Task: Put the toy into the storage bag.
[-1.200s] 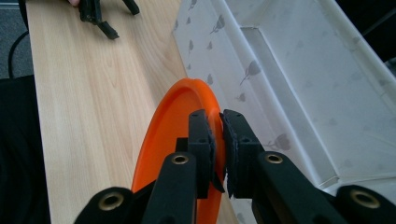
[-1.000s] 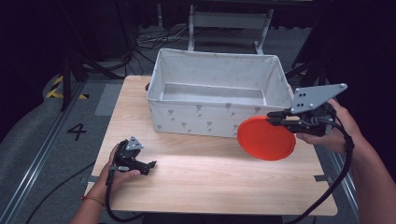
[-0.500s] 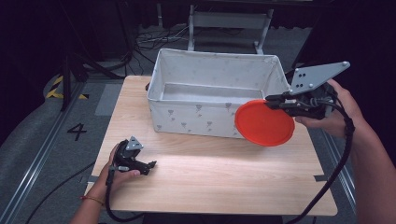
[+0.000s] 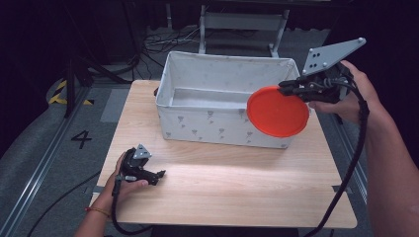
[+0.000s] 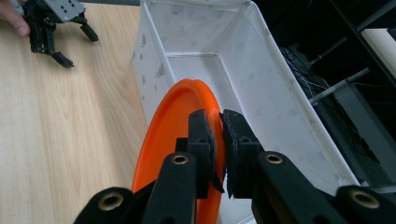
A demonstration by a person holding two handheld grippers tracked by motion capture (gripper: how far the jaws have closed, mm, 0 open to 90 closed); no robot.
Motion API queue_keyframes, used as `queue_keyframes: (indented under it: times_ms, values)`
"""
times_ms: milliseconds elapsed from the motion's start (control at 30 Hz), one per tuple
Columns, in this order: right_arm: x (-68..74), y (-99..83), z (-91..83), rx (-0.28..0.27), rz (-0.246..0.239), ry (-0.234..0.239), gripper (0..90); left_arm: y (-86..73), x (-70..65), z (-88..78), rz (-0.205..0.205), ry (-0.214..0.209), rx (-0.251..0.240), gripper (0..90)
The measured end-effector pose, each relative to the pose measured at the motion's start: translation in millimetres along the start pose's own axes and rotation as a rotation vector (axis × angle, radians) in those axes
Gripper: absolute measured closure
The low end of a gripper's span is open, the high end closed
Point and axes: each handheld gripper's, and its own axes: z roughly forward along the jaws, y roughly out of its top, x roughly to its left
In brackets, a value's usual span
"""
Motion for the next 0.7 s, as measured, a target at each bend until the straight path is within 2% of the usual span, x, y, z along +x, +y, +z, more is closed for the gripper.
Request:
queue_keyframes:
  times_ms: [367, 533, 700]
  values:
    - [-37.1, 1.6, -2.1, 0.001, 0.038, -0.064, 82.7, -0.1, -0.2, 0.1, -0.003, 0.000, -0.002, 0.3]
    - [-59.2, -5.6, 4.6, 0.001, 0.067, -0.097, 82.7, -0.2, -0.4, 0.2, -0.007, -0.002, -0.003, 0.3]
    - [-74.1, -11.6, 12.1, -0.002, 0.086, -0.100, 82.7, -0.1, -0.3, 0.2, -0.004, -0.002, -0.002, 0.3]
